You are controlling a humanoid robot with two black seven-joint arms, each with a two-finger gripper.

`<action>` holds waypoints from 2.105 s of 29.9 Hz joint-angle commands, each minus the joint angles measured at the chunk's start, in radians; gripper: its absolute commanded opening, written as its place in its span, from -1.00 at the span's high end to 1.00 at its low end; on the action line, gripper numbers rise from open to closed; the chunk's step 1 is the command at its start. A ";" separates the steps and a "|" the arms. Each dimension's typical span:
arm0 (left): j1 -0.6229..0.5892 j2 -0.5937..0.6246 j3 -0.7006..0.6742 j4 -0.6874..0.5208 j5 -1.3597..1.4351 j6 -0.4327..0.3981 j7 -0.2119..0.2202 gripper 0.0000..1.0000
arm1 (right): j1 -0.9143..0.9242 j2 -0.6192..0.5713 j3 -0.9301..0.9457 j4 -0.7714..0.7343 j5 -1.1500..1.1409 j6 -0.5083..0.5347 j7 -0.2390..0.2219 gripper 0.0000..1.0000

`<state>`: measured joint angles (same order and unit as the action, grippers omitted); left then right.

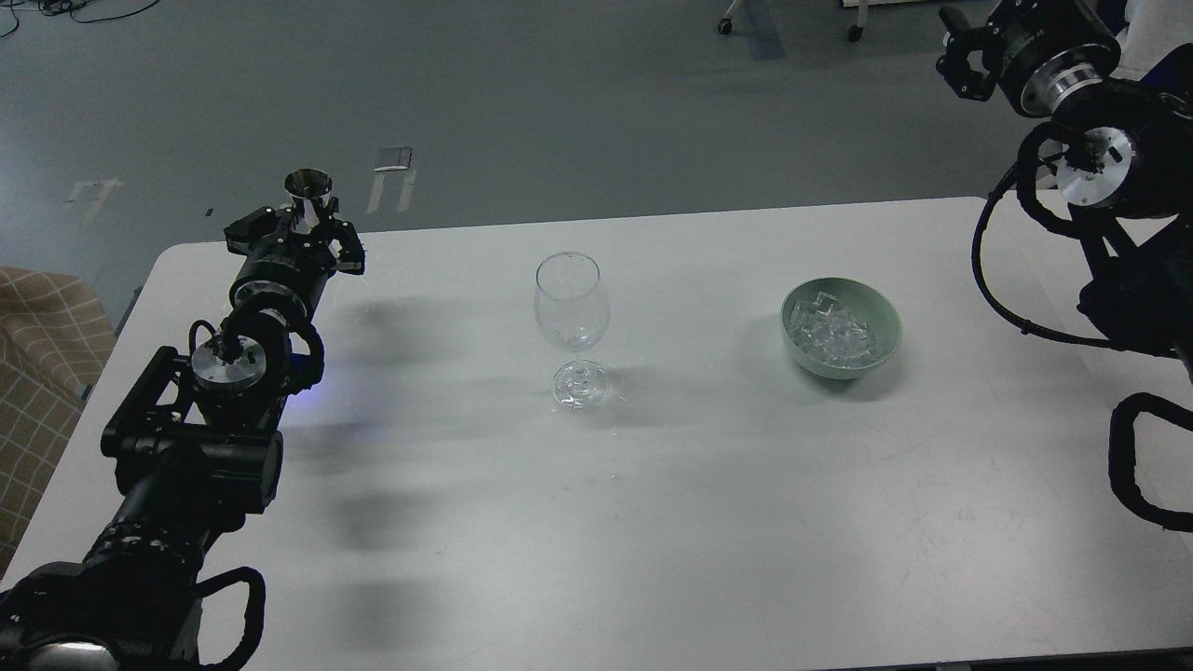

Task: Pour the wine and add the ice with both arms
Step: 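Lift the silver cup with the left gripper and raise it upright, then carry the silver cup with the left gripper above the wine glass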

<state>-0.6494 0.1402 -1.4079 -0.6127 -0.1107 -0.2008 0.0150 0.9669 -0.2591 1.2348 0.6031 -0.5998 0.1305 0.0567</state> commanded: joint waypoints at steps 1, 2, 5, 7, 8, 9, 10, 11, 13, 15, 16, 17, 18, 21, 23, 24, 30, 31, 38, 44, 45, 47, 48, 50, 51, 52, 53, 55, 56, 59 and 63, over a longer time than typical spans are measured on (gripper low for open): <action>0.008 0.001 -0.014 -0.050 -0.001 -0.002 0.000 0.40 | -0.002 0.000 0.000 0.000 0.000 0.000 0.000 -1.00; 0.010 0.001 -0.020 -0.068 0.000 -0.002 -0.001 0.45 | -0.002 -0.003 0.000 0.000 0.000 0.000 0.000 -1.00; 0.013 0.001 -0.020 -0.097 0.000 -0.003 -0.006 0.54 | -0.002 -0.003 0.000 0.000 0.000 0.000 0.000 -1.00; 0.013 0.001 -0.017 -0.102 0.000 -0.005 -0.006 0.57 | -0.002 -0.003 0.000 0.000 0.000 0.000 0.000 -1.00; 0.013 -0.001 -0.014 -0.105 0.000 -0.009 -0.006 0.60 | -0.002 -0.003 0.000 0.000 0.000 0.000 0.000 -1.00; 0.014 -0.001 -0.013 -0.111 0.002 -0.012 -0.007 0.61 | -0.004 -0.003 0.000 0.000 0.000 0.000 0.000 -1.00; 0.014 0.001 -0.011 -0.120 0.002 -0.020 -0.007 0.64 | -0.004 -0.003 0.000 0.000 0.000 0.000 0.000 -1.00; 0.014 -0.001 -0.009 -0.133 0.002 -0.029 -0.007 0.66 | -0.005 -0.003 0.000 0.000 0.000 0.000 0.000 -1.00; 0.016 -0.001 -0.009 -0.147 0.002 -0.031 -0.007 0.67 | -0.005 -0.003 0.000 0.000 0.000 0.000 0.000 -1.00; 0.017 -0.001 -0.005 -0.173 0.002 -0.029 -0.007 0.67 | -0.005 -0.003 0.000 0.000 0.000 0.000 0.000 -1.00; 0.026 -0.001 -0.005 -0.195 0.002 -0.028 -0.007 0.68 | -0.005 -0.003 0.000 0.000 0.000 0.000 0.000 -1.00; 0.034 -0.001 -0.003 -0.208 0.002 -0.026 -0.007 0.68 | -0.005 -0.003 0.000 0.000 0.000 0.000 0.000 -1.00; 0.049 -0.001 -0.002 -0.235 0.002 -0.025 -0.007 0.68 | -0.005 -0.003 0.000 0.000 0.000 0.000 0.000 -1.00; 0.082 -0.001 0.000 -0.301 0.003 -0.020 -0.004 0.68 | -0.008 -0.003 0.000 0.000 0.000 0.000 0.000 -1.00; 0.111 -0.001 0.000 -0.349 0.003 -0.017 -0.001 0.69 | -0.008 -0.003 0.000 0.000 0.000 0.000 0.000 -1.00; 0.126 -0.001 0.001 -0.376 0.003 -0.015 0.000 0.69 | -0.008 -0.003 0.000 0.000 0.000 0.000 0.000 -1.00; 0.192 -0.001 0.020 -0.505 0.008 0.050 0.005 0.71 | -0.013 -0.003 0.000 0.000 0.000 0.000 0.000 -1.00; 0.201 -0.002 0.023 -0.522 0.009 0.058 0.005 0.71 | -0.013 -0.003 0.000 0.001 0.000 0.000 0.000 -1.00; 0.309 -0.002 0.096 -0.700 0.019 0.119 0.005 0.71 | -0.025 -0.002 0.000 0.001 0.000 0.001 0.002 -1.00; 0.338 -0.002 0.164 -0.737 0.066 0.127 0.003 0.71 | -0.028 -0.002 0.002 0.001 0.000 0.000 0.002 -1.00; 0.338 -0.005 0.171 -0.743 0.078 0.127 0.003 0.71 | -0.028 -0.002 0.002 0.001 0.000 0.000 0.002 -1.00; 0.336 -0.005 0.179 -0.748 0.086 0.127 0.005 0.71 | -0.030 -0.002 0.000 0.001 0.000 0.000 0.002 -1.00; 0.335 -0.005 0.188 -0.748 0.091 0.127 0.005 0.71 | -0.030 0.000 0.000 0.001 0.000 0.000 0.002 -1.00; 0.329 -0.001 0.207 -0.748 0.092 0.129 0.005 0.71 | -0.030 0.000 0.002 0.001 0.000 0.000 0.002 -1.00; 0.323 0.001 0.220 -0.746 0.094 0.129 0.005 0.71 | -0.028 0.000 0.002 0.001 0.000 0.000 0.002 -1.00; 0.321 0.001 0.225 -0.748 0.098 0.129 0.005 0.71 | -0.028 -0.002 0.002 0.001 0.000 0.000 0.002 -1.00; 0.320 0.001 0.228 -0.746 0.106 0.129 0.005 0.71 | -0.028 -0.002 0.002 0.001 0.000 0.001 0.002 -1.00; 0.320 -0.004 0.230 -0.748 0.146 0.129 0.006 0.71 | -0.030 -0.002 0.002 0.001 0.000 0.001 0.002 -1.00; 0.320 -0.008 0.231 -0.748 0.179 0.132 0.011 0.71 | -0.030 -0.002 0.000 0.001 0.000 0.000 0.002 -1.00; 0.321 -0.024 0.230 -0.748 0.232 0.143 0.033 0.71 | -0.030 0.000 0.002 0.001 0.000 0.001 0.002 -1.00; 0.323 -0.024 0.230 -0.748 0.240 0.146 0.043 0.71 | -0.030 0.000 0.002 0.001 0.000 0.001 0.002 -1.00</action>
<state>-0.3290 0.1178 -1.1777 -1.3602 0.1222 -0.0571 0.0515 0.9375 -0.2598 1.2361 0.6045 -0.5998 0.1314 0.0583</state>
